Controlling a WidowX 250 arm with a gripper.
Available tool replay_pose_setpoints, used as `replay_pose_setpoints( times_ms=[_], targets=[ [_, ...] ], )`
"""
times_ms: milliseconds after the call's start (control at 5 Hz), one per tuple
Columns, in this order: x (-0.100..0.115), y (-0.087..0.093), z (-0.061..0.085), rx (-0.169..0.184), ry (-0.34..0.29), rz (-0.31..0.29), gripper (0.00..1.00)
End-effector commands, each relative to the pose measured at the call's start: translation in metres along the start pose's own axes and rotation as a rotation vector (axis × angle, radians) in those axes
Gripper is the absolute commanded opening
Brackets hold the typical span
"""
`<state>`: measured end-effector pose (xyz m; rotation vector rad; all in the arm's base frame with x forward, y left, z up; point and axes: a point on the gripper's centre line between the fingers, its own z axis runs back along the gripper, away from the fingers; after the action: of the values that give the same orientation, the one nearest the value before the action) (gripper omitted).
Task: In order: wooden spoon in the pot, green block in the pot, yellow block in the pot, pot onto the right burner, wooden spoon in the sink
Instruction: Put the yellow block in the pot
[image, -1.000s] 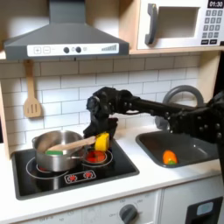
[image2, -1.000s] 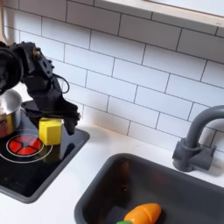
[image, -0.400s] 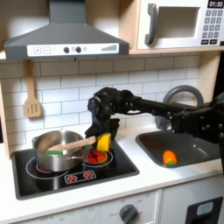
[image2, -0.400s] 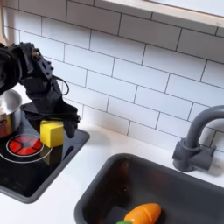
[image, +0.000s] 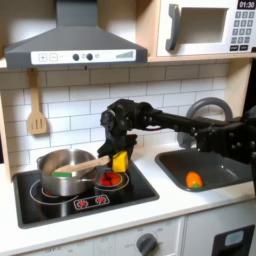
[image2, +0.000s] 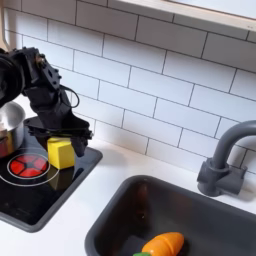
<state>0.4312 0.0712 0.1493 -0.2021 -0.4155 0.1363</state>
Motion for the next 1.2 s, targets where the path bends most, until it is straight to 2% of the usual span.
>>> replay_pose_setpoints(
  times_ms=[0,200,400,600,1000],
  targets=[
    [0.007,-0.009,0.015,-0.01,-0.052,-0.028,0.0],
    [0.018,-0.016,0.036,-0.021,-0.123,-0.05,0.0],
    [0.022,-0.016,0.049,-0.026,-0.169,-0.046,0.0],
    [0.023,-0.015,0.072,-0.007,-0.236,-0.039,0.0],
    [0.015,0.009,0.098,0.032,-0.312,0.065,0.0]
  ],
)
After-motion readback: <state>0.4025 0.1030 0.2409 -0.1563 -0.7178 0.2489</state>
